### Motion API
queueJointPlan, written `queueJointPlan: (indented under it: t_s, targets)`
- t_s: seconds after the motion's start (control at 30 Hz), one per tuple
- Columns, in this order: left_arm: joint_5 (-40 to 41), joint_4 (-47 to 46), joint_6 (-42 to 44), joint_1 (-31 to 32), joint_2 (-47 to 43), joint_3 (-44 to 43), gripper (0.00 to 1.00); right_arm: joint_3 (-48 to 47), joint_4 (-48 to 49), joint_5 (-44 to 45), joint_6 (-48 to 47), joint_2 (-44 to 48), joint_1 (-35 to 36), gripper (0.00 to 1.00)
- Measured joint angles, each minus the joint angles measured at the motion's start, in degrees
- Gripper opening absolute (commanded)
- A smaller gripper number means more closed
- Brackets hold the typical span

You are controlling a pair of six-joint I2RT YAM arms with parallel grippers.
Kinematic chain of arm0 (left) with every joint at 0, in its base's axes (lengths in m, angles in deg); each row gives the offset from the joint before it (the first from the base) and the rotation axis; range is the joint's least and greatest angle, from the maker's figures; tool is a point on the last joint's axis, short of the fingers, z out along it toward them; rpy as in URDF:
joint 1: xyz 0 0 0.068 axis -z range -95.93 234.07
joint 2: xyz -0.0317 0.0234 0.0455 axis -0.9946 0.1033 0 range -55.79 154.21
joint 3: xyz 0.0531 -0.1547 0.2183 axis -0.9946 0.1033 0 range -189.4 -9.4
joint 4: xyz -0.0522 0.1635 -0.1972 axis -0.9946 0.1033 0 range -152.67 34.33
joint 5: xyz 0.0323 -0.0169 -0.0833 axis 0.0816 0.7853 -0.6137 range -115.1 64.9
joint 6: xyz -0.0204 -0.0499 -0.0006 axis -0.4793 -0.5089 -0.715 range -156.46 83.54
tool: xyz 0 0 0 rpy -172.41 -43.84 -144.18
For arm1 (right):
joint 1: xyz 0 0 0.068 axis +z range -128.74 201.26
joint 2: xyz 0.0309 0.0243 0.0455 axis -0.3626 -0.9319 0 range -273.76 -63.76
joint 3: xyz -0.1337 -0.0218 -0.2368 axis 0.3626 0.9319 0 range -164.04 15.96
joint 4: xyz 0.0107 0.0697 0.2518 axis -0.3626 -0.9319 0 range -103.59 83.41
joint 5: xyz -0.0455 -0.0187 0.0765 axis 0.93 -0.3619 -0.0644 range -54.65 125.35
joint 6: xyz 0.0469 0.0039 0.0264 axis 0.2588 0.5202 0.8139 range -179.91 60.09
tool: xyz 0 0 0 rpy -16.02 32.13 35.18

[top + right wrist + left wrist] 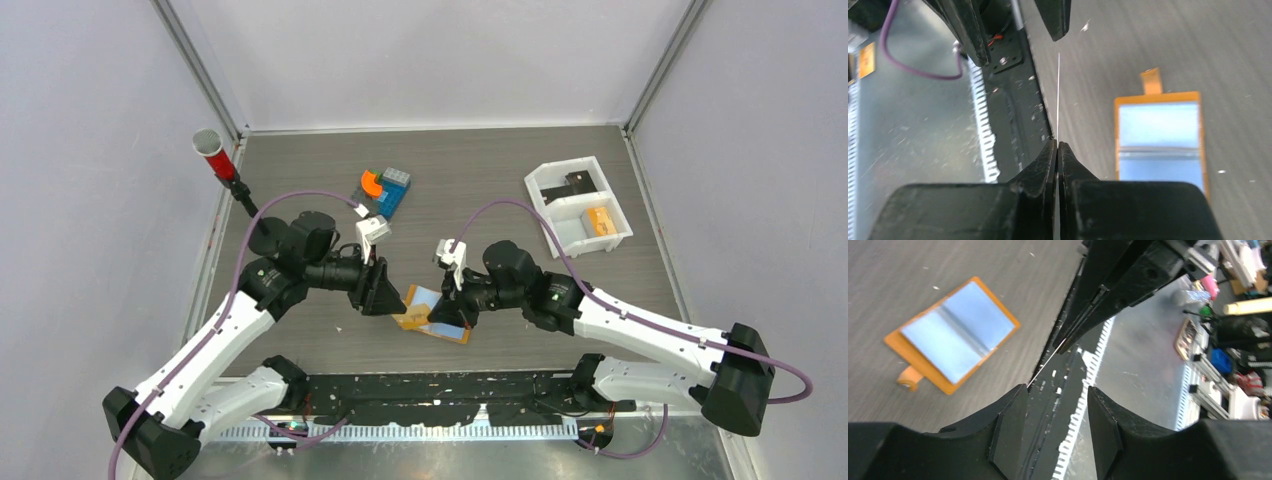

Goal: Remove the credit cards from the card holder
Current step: Place the credit card in the storage box.

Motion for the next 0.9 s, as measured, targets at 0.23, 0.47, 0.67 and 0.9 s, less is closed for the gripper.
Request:
queueJointPlan:
  t_s: [0.23, 0.47, 0.67, 0.9]
  targets:
    - [-5.6, 4.4, 3.4, 0.0, 4.7, -2.9, 0.54, -0.1, -3.2, -8.5, 2.4, -1.2, -2.4, 0.05]
    - [0.4, 3.1, -0.7, 0.0, 4.5, -3.5, 0.69, 3.2, -0.7, -5.0, 10.2, 2.9, -10.1, 0.05]
    - [6.8, 0.5, -4.3, 0.0, 4.2, -3.3, 0.99, 7.3, 0.9, 2.6, 19.0, 7.6, -19.8, 0.05]
    - [10.6, 0.8, -5.1, 0.0, 3.9, -2.7, 0.99, 6.6, -0.1, 16.5, 24.7, 9.2, -29.4, 0.05]
